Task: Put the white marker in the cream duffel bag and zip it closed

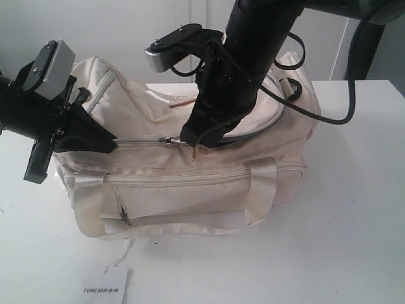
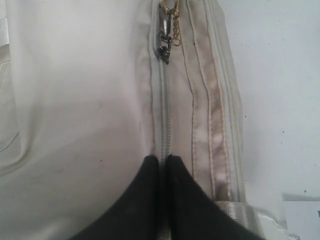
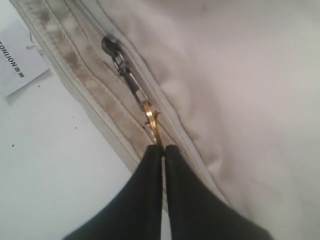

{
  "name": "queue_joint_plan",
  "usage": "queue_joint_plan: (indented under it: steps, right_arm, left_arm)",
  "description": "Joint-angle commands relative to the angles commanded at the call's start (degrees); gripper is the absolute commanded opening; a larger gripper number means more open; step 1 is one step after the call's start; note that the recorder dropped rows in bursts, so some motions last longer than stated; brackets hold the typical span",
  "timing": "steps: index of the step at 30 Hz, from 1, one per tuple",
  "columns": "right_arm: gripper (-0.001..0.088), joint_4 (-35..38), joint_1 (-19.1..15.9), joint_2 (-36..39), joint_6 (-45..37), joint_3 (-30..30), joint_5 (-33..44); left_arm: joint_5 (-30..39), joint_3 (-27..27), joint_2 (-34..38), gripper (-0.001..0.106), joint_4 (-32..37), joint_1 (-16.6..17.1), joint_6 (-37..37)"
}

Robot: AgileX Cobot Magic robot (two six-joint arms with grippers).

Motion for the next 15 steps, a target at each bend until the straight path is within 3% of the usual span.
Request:
queue_joint_plan:
  steps: [15]
  right_arm:
    - [0.0,-0.45,-1.08,-0.61,0.0,1.21,0.0]
  left_arm:
    - [-0.12,0.0,0.0,0.0,0.0,0.0,-0.23]
